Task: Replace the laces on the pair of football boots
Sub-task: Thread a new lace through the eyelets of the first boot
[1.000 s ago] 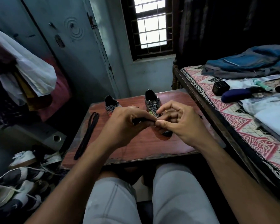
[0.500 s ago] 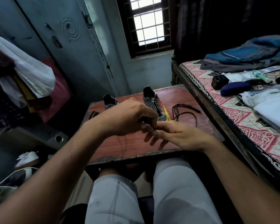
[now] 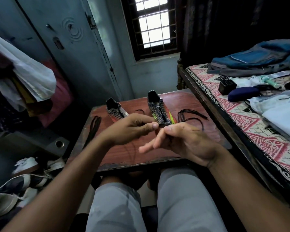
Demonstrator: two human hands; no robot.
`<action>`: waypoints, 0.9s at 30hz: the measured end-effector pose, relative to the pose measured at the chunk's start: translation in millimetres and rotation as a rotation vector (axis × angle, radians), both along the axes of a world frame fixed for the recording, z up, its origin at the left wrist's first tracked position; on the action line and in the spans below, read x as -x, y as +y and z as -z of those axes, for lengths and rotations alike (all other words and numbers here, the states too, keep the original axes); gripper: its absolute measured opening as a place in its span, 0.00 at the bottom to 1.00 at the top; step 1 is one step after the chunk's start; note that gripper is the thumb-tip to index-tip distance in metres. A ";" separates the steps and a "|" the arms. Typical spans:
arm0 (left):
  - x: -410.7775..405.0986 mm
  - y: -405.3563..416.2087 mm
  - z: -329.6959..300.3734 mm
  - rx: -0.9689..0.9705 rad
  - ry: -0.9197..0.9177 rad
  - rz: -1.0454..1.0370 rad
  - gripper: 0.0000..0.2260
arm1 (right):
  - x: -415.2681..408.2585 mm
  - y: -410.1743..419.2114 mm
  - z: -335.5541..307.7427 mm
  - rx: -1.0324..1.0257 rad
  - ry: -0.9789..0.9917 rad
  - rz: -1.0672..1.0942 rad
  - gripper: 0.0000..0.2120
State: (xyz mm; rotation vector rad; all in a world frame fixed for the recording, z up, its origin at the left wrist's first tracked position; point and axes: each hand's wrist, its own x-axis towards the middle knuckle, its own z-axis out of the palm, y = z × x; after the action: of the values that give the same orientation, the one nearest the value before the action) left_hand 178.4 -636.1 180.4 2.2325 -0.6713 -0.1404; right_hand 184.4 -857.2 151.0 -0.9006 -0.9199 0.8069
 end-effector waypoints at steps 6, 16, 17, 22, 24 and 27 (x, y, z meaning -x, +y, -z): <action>21.0 -8.3 50.0 -0.162 -0.223 -0.082 0.10 | 3.3 27.4 6.8 -0.353 0.216 0.278 0.20; 17.1 22.3 55.7 -0.702 -0.743 -0.222 0.11 | 8.2 54.2 55.1 0.774 -1.151 1.058 0.17; 14.6 26.8 55.5 -0.726 -0.782 -0.245 0.09 | 9.1 53.4 51.0 0.928 -1.132 0.986 0.16; -11.0 56.3 61.2 -0.657 -0.757 -0.356 0.10 | 3.6 49.4 52.3 0.918 -0.469 0.521 0.18; -25.4 61.8 69.6 -0.562 -0.611 -0.421 0.12 | 4.6 50.3 53.5 0.814 -0.224 0.349 0.19; -41.0 56.6 83.9 -0.422 -0.396 -0.506 0.17 | 11.4 56.2 48.8 0.707 -0.098 0.148 0.19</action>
State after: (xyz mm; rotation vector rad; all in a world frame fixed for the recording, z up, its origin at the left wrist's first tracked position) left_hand 219.4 -579.5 96.5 2.7998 -0.2668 0.4638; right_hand 173.0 -801.0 102.3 -1.6137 -0.6371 0.9824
